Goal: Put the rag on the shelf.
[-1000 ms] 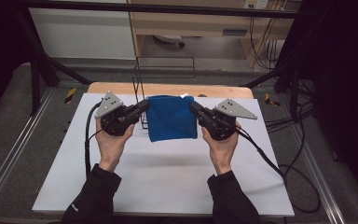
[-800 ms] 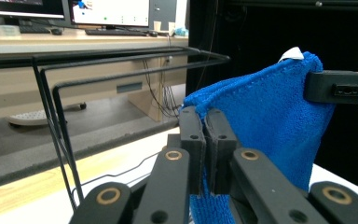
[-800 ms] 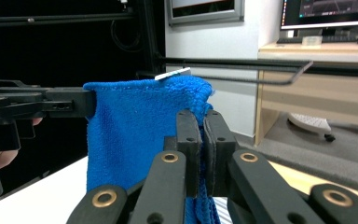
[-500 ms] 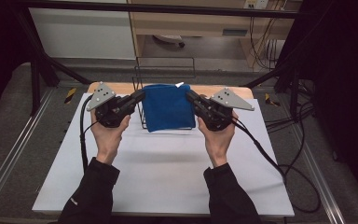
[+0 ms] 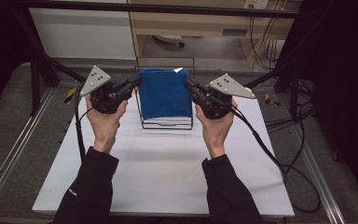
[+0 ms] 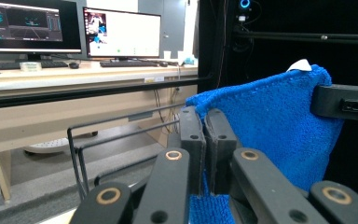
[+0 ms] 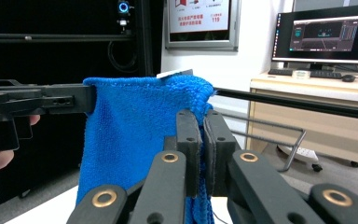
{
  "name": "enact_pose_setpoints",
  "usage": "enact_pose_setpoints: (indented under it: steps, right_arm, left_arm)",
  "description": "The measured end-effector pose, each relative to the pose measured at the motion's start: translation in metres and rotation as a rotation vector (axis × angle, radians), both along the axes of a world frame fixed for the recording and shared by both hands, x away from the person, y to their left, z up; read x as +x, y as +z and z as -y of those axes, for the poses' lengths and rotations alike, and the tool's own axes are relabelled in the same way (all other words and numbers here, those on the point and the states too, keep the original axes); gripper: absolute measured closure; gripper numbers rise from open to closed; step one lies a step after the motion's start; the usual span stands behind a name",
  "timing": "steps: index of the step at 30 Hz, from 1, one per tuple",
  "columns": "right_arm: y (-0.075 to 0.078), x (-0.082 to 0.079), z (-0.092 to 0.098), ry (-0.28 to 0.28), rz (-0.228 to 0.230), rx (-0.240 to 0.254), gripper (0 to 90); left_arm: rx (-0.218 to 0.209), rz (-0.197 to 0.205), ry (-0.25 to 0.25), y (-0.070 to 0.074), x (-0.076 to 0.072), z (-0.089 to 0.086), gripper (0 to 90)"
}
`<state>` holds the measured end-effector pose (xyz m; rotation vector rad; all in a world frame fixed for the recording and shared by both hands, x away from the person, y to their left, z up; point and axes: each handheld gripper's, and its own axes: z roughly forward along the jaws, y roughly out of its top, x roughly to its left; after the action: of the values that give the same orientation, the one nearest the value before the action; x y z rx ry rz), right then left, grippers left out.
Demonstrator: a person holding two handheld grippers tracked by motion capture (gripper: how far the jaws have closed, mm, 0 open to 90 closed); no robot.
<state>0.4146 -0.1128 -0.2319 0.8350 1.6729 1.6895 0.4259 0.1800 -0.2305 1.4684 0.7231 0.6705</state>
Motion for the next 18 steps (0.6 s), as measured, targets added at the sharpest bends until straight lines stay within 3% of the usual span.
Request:
enact_pose_setpoints:
  steps: [18]
  right_arm:
    - [0.033,0.017,-0.006,-0.02,0.045,-0.003,87.0]
  left_arm:
    - [-0.019,0.034,0.019,0.034,0.019,0.001,87.3]
